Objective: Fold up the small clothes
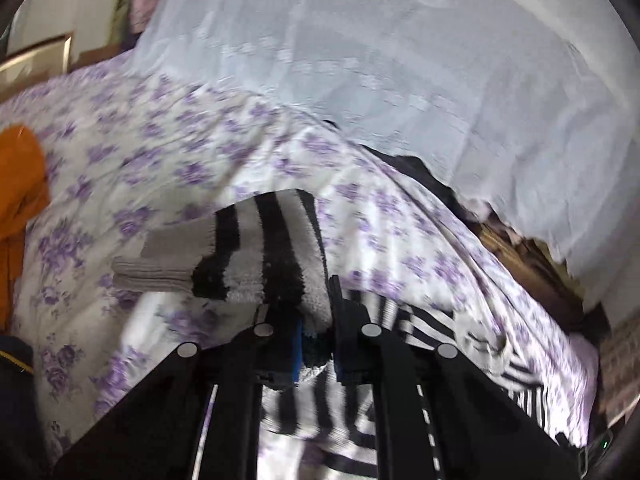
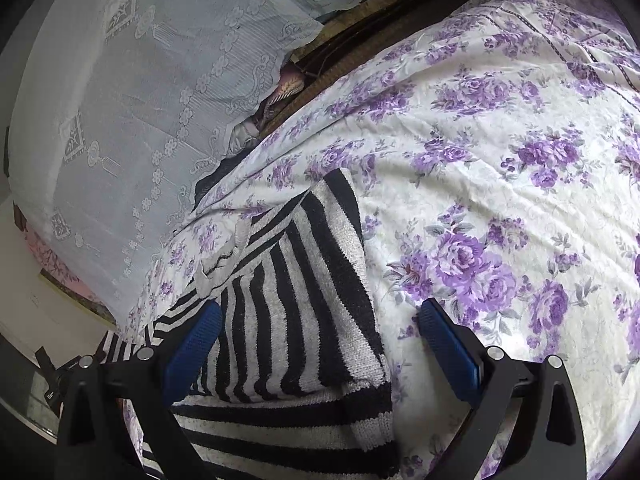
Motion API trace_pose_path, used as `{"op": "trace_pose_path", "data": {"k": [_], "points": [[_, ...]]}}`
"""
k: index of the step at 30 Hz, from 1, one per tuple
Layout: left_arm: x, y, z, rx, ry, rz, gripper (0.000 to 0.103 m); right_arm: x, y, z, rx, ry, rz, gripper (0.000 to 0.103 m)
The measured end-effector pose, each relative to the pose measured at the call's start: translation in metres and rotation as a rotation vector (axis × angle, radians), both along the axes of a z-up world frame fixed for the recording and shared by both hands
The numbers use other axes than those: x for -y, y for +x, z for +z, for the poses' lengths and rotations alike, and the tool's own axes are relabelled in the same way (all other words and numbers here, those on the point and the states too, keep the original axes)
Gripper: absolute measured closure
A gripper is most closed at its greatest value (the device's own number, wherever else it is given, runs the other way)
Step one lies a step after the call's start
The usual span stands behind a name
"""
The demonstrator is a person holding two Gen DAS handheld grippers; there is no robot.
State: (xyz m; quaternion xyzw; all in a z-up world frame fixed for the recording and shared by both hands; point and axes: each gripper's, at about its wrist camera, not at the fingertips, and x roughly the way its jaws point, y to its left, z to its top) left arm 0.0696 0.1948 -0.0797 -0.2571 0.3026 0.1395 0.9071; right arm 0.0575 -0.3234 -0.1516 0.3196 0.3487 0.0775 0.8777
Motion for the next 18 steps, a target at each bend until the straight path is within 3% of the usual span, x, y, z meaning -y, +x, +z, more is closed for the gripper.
{"op": "trace_pose_path", "data": {"k": [10,18], "points": [[0.093,0.010,0.031,0.011,0.159,-0.198,0.093,0.002,0.002,-0.002,-0.007,-0.001,0.001,0.003],[0.176,0.024,0.032,0.015,0.236,-0.327,0.093,0.003,0.005,-0.003,-0.011,0.009,0.004,0.003]]}}
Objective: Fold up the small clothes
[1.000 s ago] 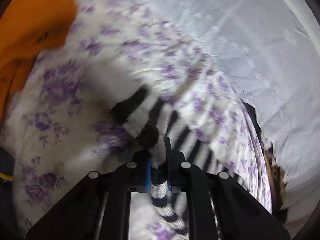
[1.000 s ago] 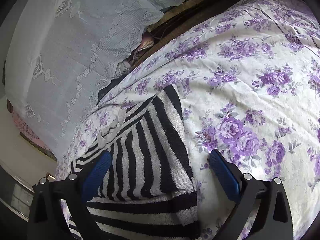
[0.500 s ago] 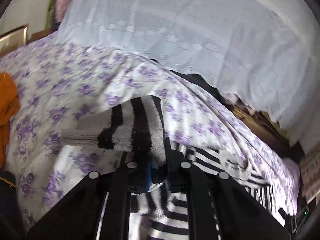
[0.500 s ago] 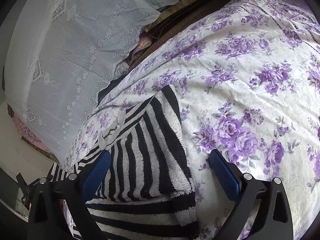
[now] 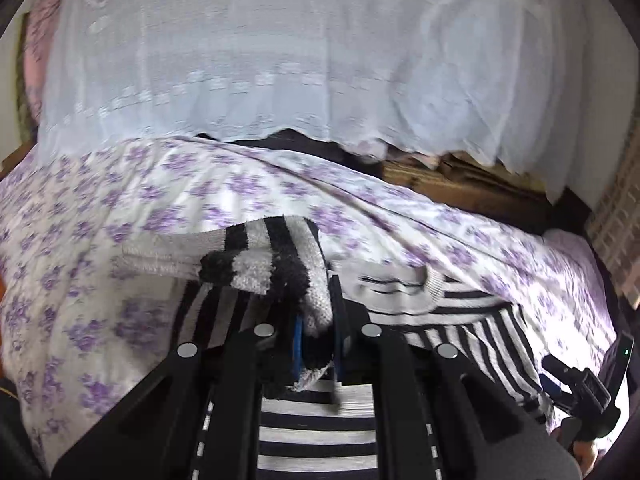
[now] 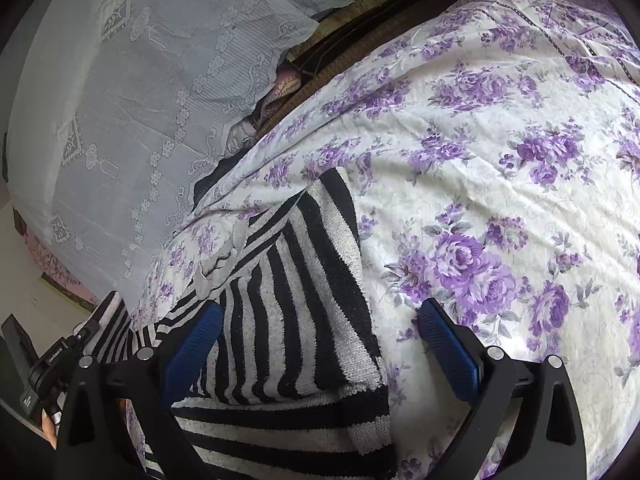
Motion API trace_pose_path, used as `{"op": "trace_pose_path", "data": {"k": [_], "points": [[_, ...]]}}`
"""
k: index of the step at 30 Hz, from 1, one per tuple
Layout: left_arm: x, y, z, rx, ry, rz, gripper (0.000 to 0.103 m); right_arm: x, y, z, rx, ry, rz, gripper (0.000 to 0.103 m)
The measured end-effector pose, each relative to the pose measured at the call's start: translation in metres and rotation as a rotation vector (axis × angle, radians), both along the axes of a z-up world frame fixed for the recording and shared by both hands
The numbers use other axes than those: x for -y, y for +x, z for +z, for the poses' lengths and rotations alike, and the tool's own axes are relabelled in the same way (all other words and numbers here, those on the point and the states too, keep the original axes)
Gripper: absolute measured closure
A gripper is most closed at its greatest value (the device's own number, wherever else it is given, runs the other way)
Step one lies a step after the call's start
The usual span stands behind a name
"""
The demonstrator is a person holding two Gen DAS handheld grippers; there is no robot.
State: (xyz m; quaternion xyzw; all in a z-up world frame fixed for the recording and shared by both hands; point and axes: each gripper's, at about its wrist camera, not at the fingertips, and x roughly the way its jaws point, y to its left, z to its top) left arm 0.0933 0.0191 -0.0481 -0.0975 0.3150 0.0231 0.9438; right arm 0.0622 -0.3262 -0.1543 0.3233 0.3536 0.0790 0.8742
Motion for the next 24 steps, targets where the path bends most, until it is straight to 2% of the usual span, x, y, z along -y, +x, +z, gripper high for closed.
{"op": "trace_pose_path", "data": {"k": [3,7,10,11,12,13,14,15,17,18,21,22,24], "points": [[0.029,0.002,-0.008,-0.006,0.022,-0.044,0.093,0.001,0.000,0.000,0.000,0.003,0.000,0.003],[0.076,0.006,-0.031,-0.023,0.100,-0.112,0.093,0.003,0.001,-0.001,-0.001,0.009,0.004,0.003],[0.102,0.013,-0.062,-0.082,0.168,-0.155,0.092,0.003,0.001,-0.001,-0.001,0.007,0.005,0.003],[0.111,0.017,-0.076,-0.124,0.199,-0.174,0.090,0.003,0.001,-0.001,-0.002,0.006,0.006,0.003],[0.117,0.021,-0.086,-0.160,0.223,-0.188,0.086,0.003,0.002,-0.001,-0.002,0.005,0.006,0.003],[0.124,0.025,-0.099,-0.219,0.258,-0.210,0.070,0.003,0.002,-0.002,-0.002,0.006,0.008,0.003],[0.128,0.028,-0.106,-0.251,0.291,-0.216,0.064,0.003,0.002,-0.002,-0.002,0.005,0.009,0.003],[0.130,0.026,-0.106,-0.245,0.316,-0.211,0.062,0.002,0.002,-0.002,-0.002,0.005,0.009,0.003],[0.131,0.020,-0.099,-0.218,0.348,-0.200,0.024,0.002,0.002,-0.001,-0.004,0.002,0.010,0.003],[0.130,0.013,-0.093,-0.187,0.352,-0.209,0.018,0.002,0.003,-0.001,-0.005,-0.001,0.012,0.003],[0.121,-0.008,-0.074,-0.122,0.350,-0.275,0.013,0.000,0.005,0.002,-0.003,-0.013,0.026,0.003],[0.117,-0.015,-0.068,-0.104,0.343,-0.302,0.008,-0.001,0.005,0.004,0.003,-0.019,0.032,0.003],[0.100,-0.031,-0.057,-0.069,0.329,-0.334,0.007,-0.011,0.001,0.014,0.042,-0.058,0.064,0.004]]}}
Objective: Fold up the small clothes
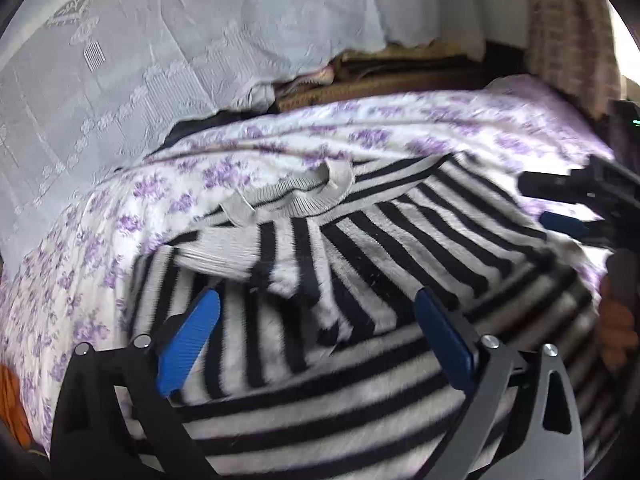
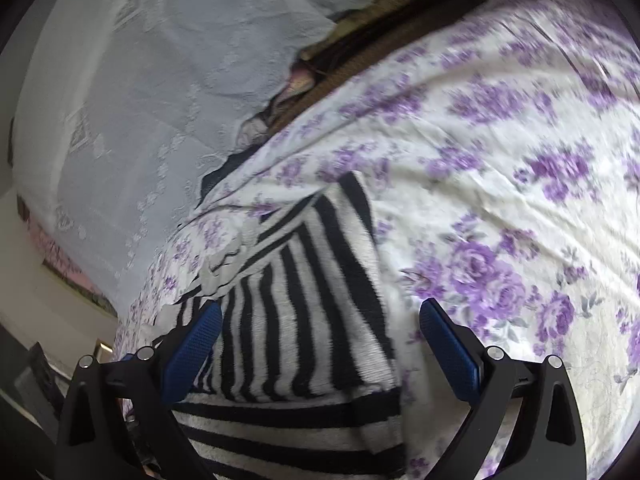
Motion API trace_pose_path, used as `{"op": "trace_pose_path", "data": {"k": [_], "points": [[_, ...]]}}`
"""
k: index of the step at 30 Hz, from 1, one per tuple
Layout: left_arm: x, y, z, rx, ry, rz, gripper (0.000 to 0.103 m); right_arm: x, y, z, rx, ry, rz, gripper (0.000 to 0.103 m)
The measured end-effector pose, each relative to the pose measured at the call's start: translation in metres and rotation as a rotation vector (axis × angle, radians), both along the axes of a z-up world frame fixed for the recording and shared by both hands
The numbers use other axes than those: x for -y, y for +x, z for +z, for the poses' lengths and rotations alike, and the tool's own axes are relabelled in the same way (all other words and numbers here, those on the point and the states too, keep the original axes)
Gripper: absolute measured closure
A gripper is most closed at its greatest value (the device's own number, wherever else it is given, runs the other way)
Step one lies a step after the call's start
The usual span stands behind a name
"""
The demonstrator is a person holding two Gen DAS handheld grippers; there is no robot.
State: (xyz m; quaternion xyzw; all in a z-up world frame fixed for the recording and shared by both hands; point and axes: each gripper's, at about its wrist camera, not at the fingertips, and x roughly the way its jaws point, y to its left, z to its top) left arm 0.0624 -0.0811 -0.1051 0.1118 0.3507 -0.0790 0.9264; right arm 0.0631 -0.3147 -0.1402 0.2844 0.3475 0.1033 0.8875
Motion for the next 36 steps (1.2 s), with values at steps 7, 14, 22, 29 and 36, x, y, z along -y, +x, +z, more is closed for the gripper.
{"op": "trace_pose_path", "data": {"k": [7,14,22,29,36], "points": [[-0.107,-0.008,0.012,0.025,-0.080,0.192,0.006,-0.092,-0.026,0.047,0.183,-0.294,0.230,0.005],[-0.195,0.033,-0.037,-0.161,-0.242,0.473,0.006,-0.232,-0.017,0.060,0.217,-0.624,0.409,0.008],[-0.174,0.047,-0.061,-0.194,-0.039,0.482,0.004,-0.276,0.036,0.026,0.064,-0.708,0.364,0.093],[-0.171,0.042,-0.062,-0.189,-0.035,0.494,0.004,-0.132,0.012,0.007,-0.070,-0.295,0.116,0.047],[-0.177,0.023,-0.022,-0.108,-0.160,0.484,0.005,-0.073,-0.030,0.032,0.038,-0.165,0.063,0.060]]}}
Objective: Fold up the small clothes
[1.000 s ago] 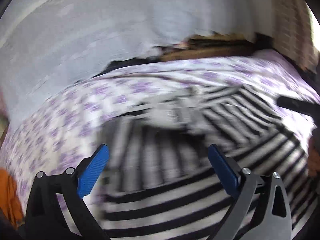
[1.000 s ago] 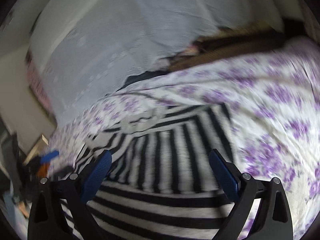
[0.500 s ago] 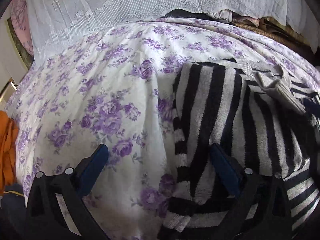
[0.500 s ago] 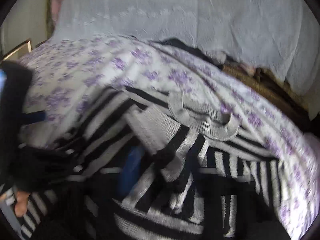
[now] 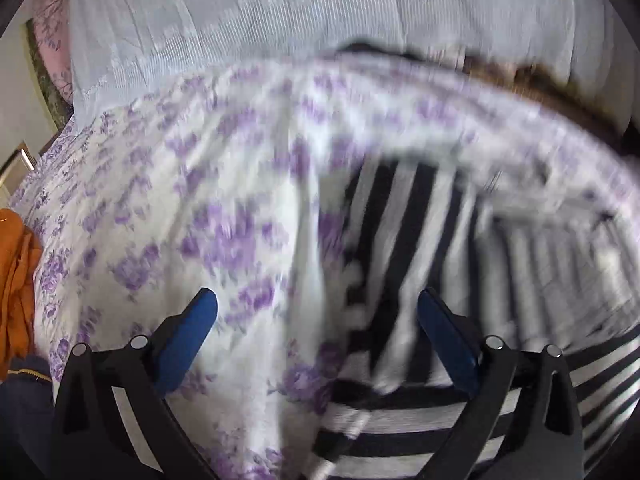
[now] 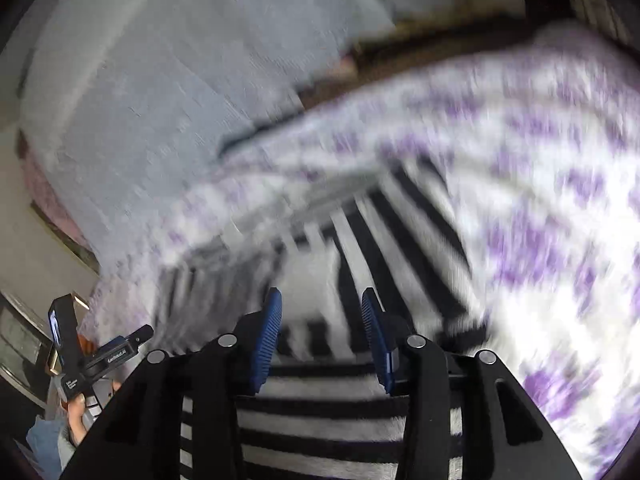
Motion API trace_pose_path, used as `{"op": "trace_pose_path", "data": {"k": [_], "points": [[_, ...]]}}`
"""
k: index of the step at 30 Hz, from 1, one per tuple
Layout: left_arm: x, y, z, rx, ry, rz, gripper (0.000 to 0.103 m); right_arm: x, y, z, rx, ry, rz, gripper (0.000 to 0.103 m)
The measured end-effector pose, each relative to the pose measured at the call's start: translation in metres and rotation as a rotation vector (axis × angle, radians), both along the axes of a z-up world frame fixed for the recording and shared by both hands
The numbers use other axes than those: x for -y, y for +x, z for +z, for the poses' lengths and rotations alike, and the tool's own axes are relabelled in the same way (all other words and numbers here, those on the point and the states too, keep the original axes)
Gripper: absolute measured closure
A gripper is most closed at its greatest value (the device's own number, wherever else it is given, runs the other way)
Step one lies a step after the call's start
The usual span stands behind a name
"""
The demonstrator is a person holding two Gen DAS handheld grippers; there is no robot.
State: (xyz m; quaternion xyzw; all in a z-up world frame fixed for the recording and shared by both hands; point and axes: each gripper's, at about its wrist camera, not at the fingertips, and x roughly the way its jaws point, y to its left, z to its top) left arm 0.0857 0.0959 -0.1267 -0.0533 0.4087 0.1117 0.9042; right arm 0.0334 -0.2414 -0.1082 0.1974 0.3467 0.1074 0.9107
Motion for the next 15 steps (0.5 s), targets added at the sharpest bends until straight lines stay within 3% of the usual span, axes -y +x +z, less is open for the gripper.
{"op": "trace_pose_path", "data": {"k": [3,7,10,13,15], "points": [[0.013,0.004,0.024,0.045,-0.055,-0.055,0.005,-0.033,0.009,0.020,0.044,-0.087,0.104,0.060],[0.054,0.037,0.028,0.006,-0.015,-0.174,0.005,-0.079,0.041,0.013,-0.004,-0.123,0.190,0.060],[0.065,0.074,0.002,-0.059,0.022,-0.181,0.005,-0.094,0.069,-0.006,-0.069,-0.125,0.186,0.059],[0.043,0.113,-0.045,-0.167,0.076,-0.102,0.004,-0.097,0.096,-0.042,-0.150,-0.137,0.174,0.056],[0.004,0.123,-0.058,-0.159,-0.196,-0.089,0.004,-0.094,0.094,-0.052,-0.087,-0.111,0.200,0.056]]}}
